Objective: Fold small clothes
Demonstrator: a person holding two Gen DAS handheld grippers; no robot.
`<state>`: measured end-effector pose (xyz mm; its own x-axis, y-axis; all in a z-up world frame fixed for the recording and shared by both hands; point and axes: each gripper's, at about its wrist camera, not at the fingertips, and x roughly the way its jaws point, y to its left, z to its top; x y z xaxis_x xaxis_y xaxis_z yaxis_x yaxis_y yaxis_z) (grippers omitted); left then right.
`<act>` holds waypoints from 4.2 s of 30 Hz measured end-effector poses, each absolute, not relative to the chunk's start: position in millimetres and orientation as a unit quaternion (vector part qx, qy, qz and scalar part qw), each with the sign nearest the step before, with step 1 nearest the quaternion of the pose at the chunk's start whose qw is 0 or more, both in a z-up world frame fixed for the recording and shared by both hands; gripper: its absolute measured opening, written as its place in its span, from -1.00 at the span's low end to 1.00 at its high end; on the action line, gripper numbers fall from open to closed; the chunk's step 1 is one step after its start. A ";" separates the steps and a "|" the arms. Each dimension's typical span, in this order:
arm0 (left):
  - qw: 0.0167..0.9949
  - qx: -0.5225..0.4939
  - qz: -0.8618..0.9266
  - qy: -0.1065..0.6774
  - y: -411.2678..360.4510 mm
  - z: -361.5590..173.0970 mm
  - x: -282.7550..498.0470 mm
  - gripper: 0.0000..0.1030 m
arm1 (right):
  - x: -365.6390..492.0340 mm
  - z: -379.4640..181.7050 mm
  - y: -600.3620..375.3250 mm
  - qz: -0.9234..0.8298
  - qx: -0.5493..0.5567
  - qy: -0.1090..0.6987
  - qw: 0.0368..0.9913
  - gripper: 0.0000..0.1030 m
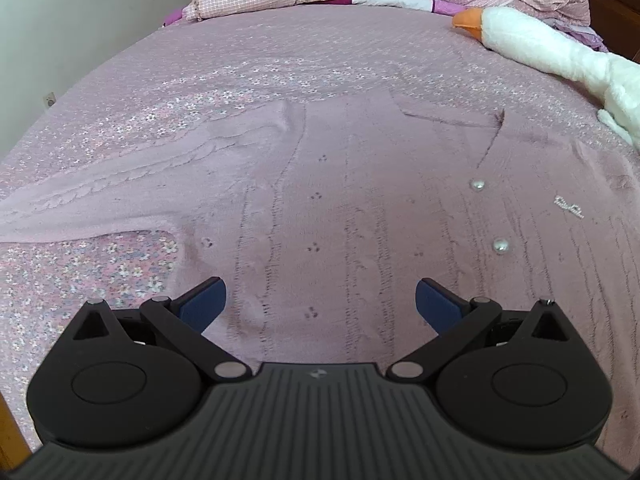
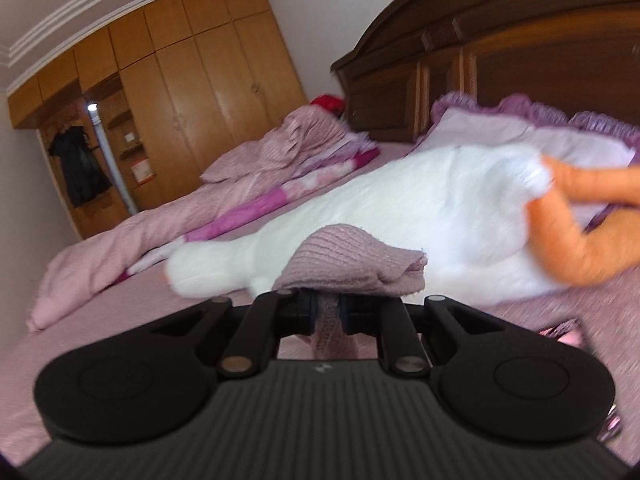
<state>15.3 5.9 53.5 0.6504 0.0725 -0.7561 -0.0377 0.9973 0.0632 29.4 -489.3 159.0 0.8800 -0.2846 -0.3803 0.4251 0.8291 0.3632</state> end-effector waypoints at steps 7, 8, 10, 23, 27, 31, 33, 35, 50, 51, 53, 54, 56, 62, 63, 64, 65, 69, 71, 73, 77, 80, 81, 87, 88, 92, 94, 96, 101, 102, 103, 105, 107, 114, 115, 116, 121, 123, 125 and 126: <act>0.908 0.010 0.040 0.417 29.4 58.5 10.7 1.00 | 50.8 161.4 -422.6 -0.131 0.242 0.164 0.947 -0.72; 0.908 0.010 0.042 0.417 33.2 59.5 11.2 1.00 | 54.3 161.8 -412.5 -0.125 0.246 0.163 0.947 -0.72; 0.909 0.009 0.049 0.414 41.3 61.2 9.8 1.00 | 59.1 163.1 -394.1 -0.111 0.255 0.162 0.947 -0.72; 0.913 -0.022 0.088 0.397 97.3 73.1 2.3 1.00 | 96.6 186.9 -260.9 -0.020 0.281 0.144 0.949 -0.72; 0.913 -0.032 0.101 0.393 115.5 74.0 -2.9 1.00 | 103.6 184.2 -224.3 0.007 0.285 0.157 0.946 -0.72; 0.913 -0.044 0.114 0.390 133.5 73.9 -7.2 1.00 | 107.9 176.9 -186.0 0.028 0.275 0.170 0.946 -0.72; 0.913 -0.048 0.120 0.388 141.6 73.5 -9.8 1.00 | 112.1 170.0 -165.6 0.042 0.268 0.184 0.945 -0.72; 0.912 -0.052 0.125 0.388 148.5 72.9 -11.7 1.00 | 115.4 159.6 -147.4 0.055 0.263 0.202 0.942 -0.72; 0.910 -0.064 0.137 0.387 173.0 66.0 -9.2 1.00 | 123.0 77.4 -54.0 0.101 0.246 0.344 0.901 -0.65; 0.909 -0.065 0.137 0.387 173.8 65.1 -9.1 1.00 | 122.7 74.5 -52.0 0.101 0.247 0.353 0.897 -0.62; 0.909 -0.067 0.137 0.388 175.6 63.2 -8.2 1.00 | 121.9 70.4 -49.9 0.103 0.244 0.370 0.890 -0.54; 0.909 -0.068 0.138 0.388 176.3 62.7 -8.0 1.00 | 120.5 69.6 -48.5 0.105 0.243 0.377 0.887 -0.49; 0.909 -0.071 0.138 0.388 176.7 62.7 -8.1 1.00 | 117.5 68.8 -48.1 0.110 0.237 0.377 0.888 -0.34; 0.910 -0.074 0.134 0.385 174.4 64.7 -7.1 1.00 | 100.3 74.9 -50.4 0.170 0.250 0.385 0.872 0.26; 0.911 -0.073 0.133 0.385 173.2 65.7 -6.9 1.00 | 96.5 77.7 -50.7 0.178 0.248 0.386 0.871 0.26; 0.911 -0.072 0.131 0.383 172.0 66.7 -6.8 1.00 | 92.9 81.1 -51.7 0.183 0.245 0.384 0.871 0.26; 0.912 -0.072 0.129 0.383 170.7 67.8 -6.7 1.00 | 87.7 83.8 -53.7 0.186 0.243 0.382 0.872 0.26; 0.914 -0.077 0.116 0.381 165.0 71.5 -4.8 1.00 | 75.2 92.4 -71.6 0.185 0.235 0.377 0.876 0.26; 0.915 -0.083 0.105 0.380 161.6 72.9 -3.0 1.00 | 66.9 95.9 -84.5 0.176 0.232 0.375 0.880 0.26; 0.916 -0.090 0.093 0.379 157.0 74.7 0.6 1.00 | 62.6 97.5 -100.2 0.163 0.232 0.372 0.884 0.26; 0.922 -0.099 0.064 0.368 150.3 78.7 12.2 1.00 | 55.3 96.4 -133.7 0.117 0.232 0.372 0.891 0.26; 0.925 -0.104 0.040 0.364 144.6 79.3 27.2 1.00 | 47.3 89.2 -160.8 0.076 0.237 0.372 0.894 0.26; 0.925 -0.106 0.032 0.364 142.8 78.7 32.2 0.94 | 44.2 86.6 -169.2 0.063 0.241 0.371 0.894 0.26; 0.913 -0.123 -0.009 0.389 137.1 58.6 68.5 0.58 | 29.5 68.8 -213.2 0.004 0.266 0.371 0.890 0.26; 0.908 -0.136 -0.016 0.396 137.9 54.3 74.2 0.56 | 27.0 66.2 -217.8 -0.002 0.268 0.371 0.889 0.26; 0.898 -0.174 -0.051 0.402 137.6 44.8 83.5 0.26 | 21.3 56.4 -228.3 -0.015 0.271 0.373 0.887 0.26; 0.899 -0.176 -0.072 0.394 132.4 45.1 82.5 0.19 | 17.3 53.4 -233.1 -0.016 0.270 0.373 0.888 0.23; 0.905 -0.161 -0.082 0.384 126.6 45.8 79.9 0.18 | 15.1 50.4 -234.5 -0.013 0.272 0.369 0.889 0.22; 0.909 -0.173 -0.083 0.371 127.4 37.9 80.2 0.18 | 14.4 50.0 -229.8 -0.010 0.250 0.363 0.897 0.23; 0.908 -0.180 -0.081 0.371 128.6 35.1 82.4 0.18 | 14.4 49.9 -229.2 -0.010 0.247 0.362 0.899 0.23; 0.906 -0.186 -0.079 0.371 130.0 33.1 86.2 0.18 | 14.5 49.5 -228.8 -0.009 0.246 0.361 0.899 0.23; 0.908 -0.194 -0.081 0.363 133.7 30.8 86.6 0.09 | 13.7 49.7 -229.1 -0.008 0.245 0.359 0.901 0.22; 0.914 -0.182 -0.077 0.354 131.7 32.8 88.2 -0.59 | 13.2 49.0 -229.7 -0.006 0.243 0.356 0.902 0.22; 0.976 -0.031 -0.048 0.212 99.7 75.3 45.9 -0.75 | 10.8 51.6 -226.9 -0.011 0.227 0.345 0.911 0.23; 0.976 -0.006 -0.035 0.214 94.4 72.0 45.0 -0.74 | 11.5 51.2 -226.6 -0.009 0.223 0.345 0.911 0.22; 0.974 0.012 -0.031 0.225 90.8 65.3 46.6 -0.73 | 12.0 50.8 -225.9 -0.009 0.219 0.347 0.912 0.22; 0.955 0.020 -0.010 0.295 89.4 36.1 55.3 0.12 | 11.8 52.4 -225.1 -0.005 0.207 0.346 0.915 0.22; 0.956 0.003 -0.007 0.293 95.5 34.5 53.6 0.38 | 12.0 52.0 -226.7 -0.004 0.207 0.346 0.915 0.22; 0.956 -0.019 -0.012 0.292 103.0 35.2 53.8 0.46 | 12.3 51.4 -228.4 -0.005 0.211 0.345 0.915 0.22; 0.956 -0.027 -0.012 0.293 104.9 37.3 55.8 0.48 | 12.1 51.6 -227.2 -0.006 0.212 0.345 0.915 0.22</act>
